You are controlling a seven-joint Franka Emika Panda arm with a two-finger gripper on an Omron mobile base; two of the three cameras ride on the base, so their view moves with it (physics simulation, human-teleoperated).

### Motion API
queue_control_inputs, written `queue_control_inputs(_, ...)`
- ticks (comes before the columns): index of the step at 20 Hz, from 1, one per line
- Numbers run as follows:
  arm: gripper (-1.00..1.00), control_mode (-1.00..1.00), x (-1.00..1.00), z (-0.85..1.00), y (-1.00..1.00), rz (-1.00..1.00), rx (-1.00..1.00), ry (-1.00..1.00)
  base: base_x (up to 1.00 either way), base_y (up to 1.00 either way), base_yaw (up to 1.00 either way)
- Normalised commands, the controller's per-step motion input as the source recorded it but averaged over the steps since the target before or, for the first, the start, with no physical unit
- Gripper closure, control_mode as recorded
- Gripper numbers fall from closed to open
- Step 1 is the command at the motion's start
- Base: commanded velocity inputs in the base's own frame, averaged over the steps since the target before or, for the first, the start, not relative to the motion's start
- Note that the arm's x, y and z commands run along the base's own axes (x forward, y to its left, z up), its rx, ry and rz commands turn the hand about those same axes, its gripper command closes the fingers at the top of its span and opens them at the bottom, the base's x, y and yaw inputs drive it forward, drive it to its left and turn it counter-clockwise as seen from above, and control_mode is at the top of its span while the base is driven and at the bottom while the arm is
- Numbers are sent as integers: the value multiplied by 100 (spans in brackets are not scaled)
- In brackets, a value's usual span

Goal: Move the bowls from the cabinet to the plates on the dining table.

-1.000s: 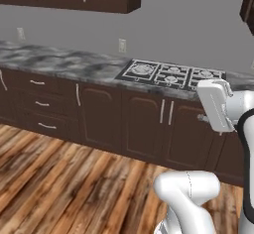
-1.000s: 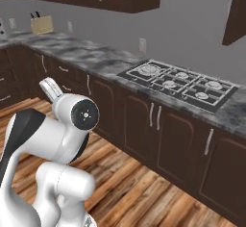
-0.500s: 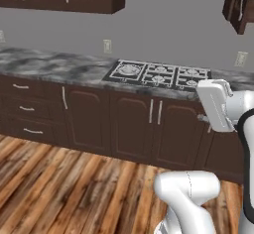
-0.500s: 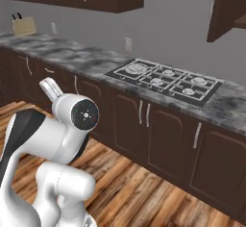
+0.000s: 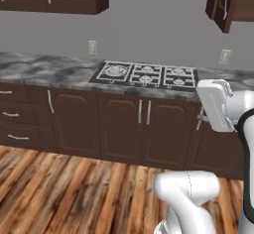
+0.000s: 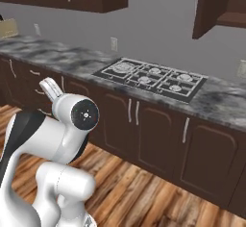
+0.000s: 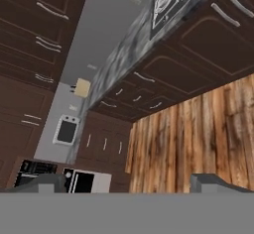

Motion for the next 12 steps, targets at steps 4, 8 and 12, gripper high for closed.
queue_control_inputs(4,-100,100,0,0,0,0,0,0,0,2,-22)
queue_control_inputs(8,-100,100,0,0,0,0,0,0,0,2,-22)
queue_control_inputs(12,-100,100,0,0,0,0,0,0,0,2,-21)
